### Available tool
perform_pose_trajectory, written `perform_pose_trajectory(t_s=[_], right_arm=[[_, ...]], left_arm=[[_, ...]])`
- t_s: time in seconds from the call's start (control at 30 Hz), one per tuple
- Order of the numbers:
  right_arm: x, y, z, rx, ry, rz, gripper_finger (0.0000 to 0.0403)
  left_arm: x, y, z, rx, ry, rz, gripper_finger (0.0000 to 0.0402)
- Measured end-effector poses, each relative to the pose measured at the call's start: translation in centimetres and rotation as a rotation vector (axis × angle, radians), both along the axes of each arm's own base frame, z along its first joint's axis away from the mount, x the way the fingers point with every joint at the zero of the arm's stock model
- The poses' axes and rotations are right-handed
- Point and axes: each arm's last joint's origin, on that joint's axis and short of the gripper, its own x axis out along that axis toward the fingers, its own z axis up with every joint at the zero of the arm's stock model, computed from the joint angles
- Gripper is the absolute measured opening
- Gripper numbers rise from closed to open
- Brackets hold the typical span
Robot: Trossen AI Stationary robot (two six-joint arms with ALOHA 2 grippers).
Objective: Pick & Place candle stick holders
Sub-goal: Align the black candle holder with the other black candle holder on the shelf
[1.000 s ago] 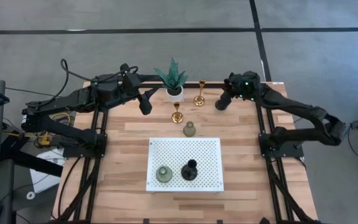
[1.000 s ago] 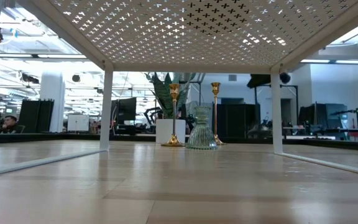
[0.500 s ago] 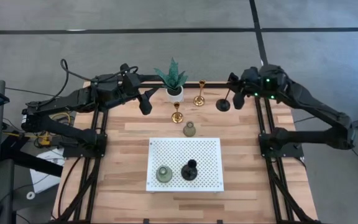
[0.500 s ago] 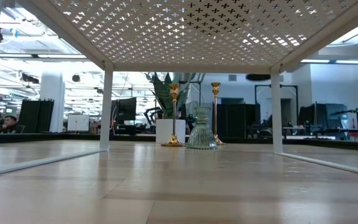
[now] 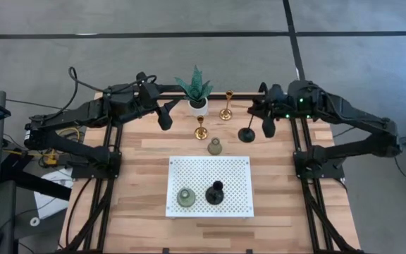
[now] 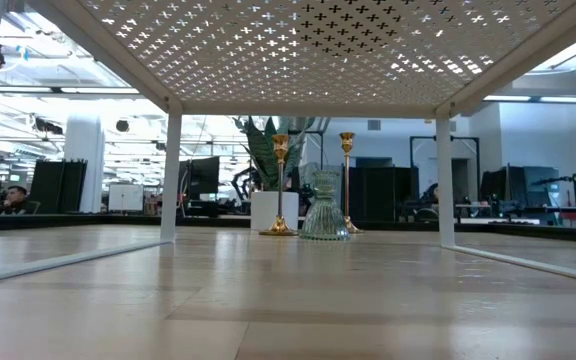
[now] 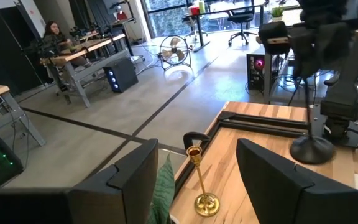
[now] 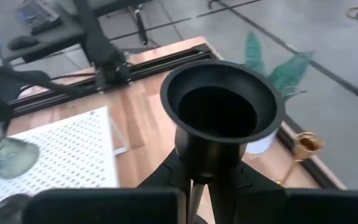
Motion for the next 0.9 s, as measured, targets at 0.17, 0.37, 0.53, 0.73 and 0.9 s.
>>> perform_pose_trajectory(t_s=[0.17, 0.37, 0.53, 0.73, 0.9], right_arm=[[1.1, 1.3, -0.2, -0.004, 0.001, 0.040, 0.0019], [1.7, 2.9, -0.2, 0.008, -0.018, 0.077, 0.0019], [1.9, 4.1, 0.3, -0.003, -0.069, 0.109, 0.0019], [2.1, 5.7, 0.7, -0.007, -0.112, 0.173, 0.0019], [2.4, 7.0, 0.6, -0.013, -0.119, 0.213, 0.0019]], left_arm=[[0.0, 0.0, 0.0, 0.000, 0.000, 0.000, 0.0218], [0.0, 0.0, 0.0, 0.000, 0.000, 0.000, 0.0218], [0.0, 0.0, 0.0, 0.000, 0.000, 0.000, 0.0218], [0.0, 0.0, 0.0, 0.000, -0.001, 0.000, 0.0218], [0.0, 0.0, 0.0, 0.000, -0.001, 0.000, 0.0218]])
